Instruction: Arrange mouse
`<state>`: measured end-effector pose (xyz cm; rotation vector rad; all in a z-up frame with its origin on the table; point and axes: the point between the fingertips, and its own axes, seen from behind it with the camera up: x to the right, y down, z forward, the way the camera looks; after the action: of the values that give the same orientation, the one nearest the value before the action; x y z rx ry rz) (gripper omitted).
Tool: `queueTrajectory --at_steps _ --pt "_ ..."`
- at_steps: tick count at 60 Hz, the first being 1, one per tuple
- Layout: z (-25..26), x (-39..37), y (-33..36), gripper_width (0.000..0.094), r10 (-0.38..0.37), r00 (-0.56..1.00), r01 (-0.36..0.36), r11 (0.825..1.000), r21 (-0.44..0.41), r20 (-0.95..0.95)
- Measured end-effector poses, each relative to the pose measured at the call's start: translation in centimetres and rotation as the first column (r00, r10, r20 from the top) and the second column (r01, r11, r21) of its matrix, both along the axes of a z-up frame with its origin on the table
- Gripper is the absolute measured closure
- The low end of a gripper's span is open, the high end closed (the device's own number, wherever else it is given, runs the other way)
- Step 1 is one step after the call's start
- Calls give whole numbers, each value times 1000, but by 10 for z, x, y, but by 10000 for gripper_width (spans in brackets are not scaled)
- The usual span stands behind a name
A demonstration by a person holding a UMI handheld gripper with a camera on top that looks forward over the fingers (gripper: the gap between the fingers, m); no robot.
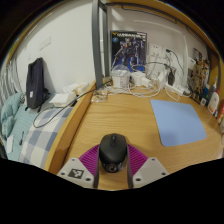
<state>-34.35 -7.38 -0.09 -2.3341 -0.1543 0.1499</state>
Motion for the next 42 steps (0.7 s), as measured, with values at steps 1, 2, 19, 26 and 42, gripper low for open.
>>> queueTrajectory --at_steps 1,2,19,26,42 --pt "0 0 0 547 1 1000 -1 1000 4 -2" --pt "0 0 0 579 4 1000 -4 1000 6 -2" --pt "40 -13 -2 651 98 994 -98 995 23 -40" --pt "119 6 21 651 105 993 -98 988 118 -46" --pt "215 141 105 649 -19 999 11 970 244 32"
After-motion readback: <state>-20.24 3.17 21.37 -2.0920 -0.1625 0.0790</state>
